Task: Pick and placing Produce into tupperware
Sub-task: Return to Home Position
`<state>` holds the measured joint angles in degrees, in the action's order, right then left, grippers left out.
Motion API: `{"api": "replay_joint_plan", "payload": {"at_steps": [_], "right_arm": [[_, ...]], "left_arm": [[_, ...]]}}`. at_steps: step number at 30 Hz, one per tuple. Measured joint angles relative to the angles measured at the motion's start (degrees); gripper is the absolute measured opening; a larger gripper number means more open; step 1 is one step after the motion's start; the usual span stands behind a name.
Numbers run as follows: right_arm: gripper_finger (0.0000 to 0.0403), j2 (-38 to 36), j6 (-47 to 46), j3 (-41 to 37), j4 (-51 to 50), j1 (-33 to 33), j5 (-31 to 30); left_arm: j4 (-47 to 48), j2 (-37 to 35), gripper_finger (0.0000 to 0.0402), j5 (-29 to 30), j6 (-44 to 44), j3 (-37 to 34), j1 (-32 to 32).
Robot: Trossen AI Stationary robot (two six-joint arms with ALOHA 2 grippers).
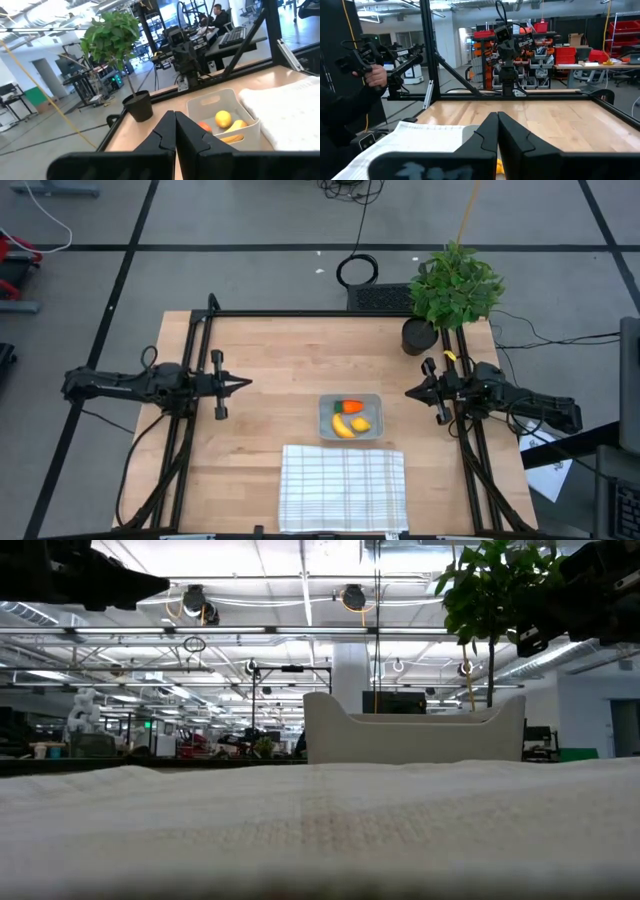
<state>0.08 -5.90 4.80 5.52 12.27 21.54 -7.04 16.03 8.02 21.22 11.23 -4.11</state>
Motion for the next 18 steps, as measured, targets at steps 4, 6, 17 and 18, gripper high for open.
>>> {"api": "replay_joint_plan", "payload": {"at_steps": [4, 6, 17, 18], "right_arm": [[0.0, 0.0, 0.0, 0.0, -0.1, 0.0, 0.0], [0.0, 0.0, 0.0, 0.0, -0.1, 0.0, 0.0], [0.0, 0.0, -0.9, 0.0, -0.7, 0.0, 0.0], [0.0, 0.0, -0.9, 0.0, -0.7, 0.0, -0.1]], "left_arm": [[-0.1, -2.1, 0.0, -1.0, -0.8, -0.9, 0.0], [-0.1, -2.9, 0.0, -1.8, -0.6, -1.5, -0.2], [1.4, -6.7, 0.0, -3.0, 0.8, -6.3, -0.1], [1.4, -6.8, 0.0, -4.0, 0.7, -6.6, -0.1]]}}
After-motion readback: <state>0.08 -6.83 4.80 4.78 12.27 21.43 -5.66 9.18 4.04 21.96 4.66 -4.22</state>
